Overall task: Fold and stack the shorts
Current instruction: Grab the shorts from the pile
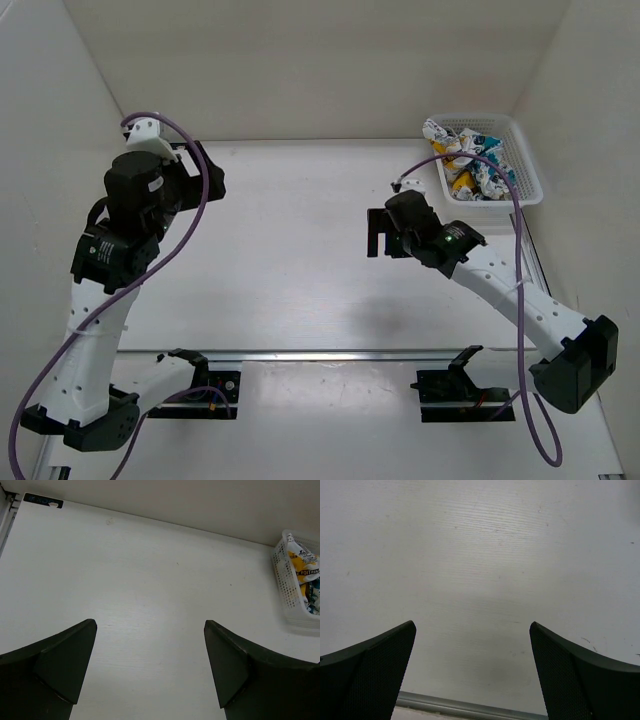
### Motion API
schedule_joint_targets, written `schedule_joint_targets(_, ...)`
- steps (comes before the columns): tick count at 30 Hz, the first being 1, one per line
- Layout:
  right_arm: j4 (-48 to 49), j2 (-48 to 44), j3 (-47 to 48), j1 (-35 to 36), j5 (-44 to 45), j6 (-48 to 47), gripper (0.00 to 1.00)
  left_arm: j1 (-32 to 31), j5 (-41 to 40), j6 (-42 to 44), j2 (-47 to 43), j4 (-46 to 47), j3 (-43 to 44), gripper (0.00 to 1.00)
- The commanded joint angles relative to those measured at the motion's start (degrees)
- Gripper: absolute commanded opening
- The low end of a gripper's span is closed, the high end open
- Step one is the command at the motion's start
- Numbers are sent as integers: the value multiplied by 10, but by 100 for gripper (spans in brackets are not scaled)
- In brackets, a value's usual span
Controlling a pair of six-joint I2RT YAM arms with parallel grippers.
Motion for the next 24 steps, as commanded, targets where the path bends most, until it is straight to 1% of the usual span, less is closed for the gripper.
schedule_joint_targets(1,0,-2,26,-1,1,-3,99,0,15,1,7,-1,1,100)
schedule_joint_targets(5,-15,-2,31,-1,51,17,99,0,-4,-5,7,-1,-5,100)
schedule_joint_targets(8,-23,-8,31,-6,73,18,99,0,-31,-5,1,6,-24,100)
schedule_joint_targets(11,-23,-13,31,-52,73,11,99,0,-31,-5,1,6,-24,100)
schedule_joint_targets(12,-23,-13,38,-86,57,3,99,0,-21,-5,7,6,-24,100)
schedule_joint_targets(13,-23,-13,38,-105,48,-3,99,0,-15,-5,7,6,-24,100)
schedule_joint_targets(14,-23,-8,53,-150,38,-9,99,0,-15,-5,12,6,-29,100)
schedule_joint_targets(16,6,-2,53,-201,14,-16,99,0,-10,-5,19,1,-29,100)
schedule_joint_targets(17,19,3,53,-258,-30,-16,98,0,-10,-5,27,1,-29,100)
schedule_joint_targets(19,39,23,65,-313,-70,-16,94,0,2,-5,35,1,-29,100)
schedule_joint_targets(20,44,50,72,-366,-85,-8,94,0,8,-5,41,1,-34,100)
schedule_joint_targets(22,44,85,111,-417,-116,3,94,5,23,-5,47,1,-34,100)
schedule_joint_targets(23,44,118,126,-450,-128,9,94,10,31,-10,56,1,-41,100)
schedule_joint_targets(24,44,135,156,-462,-128,9,96,17,40,-10,68,-5,-41,100)
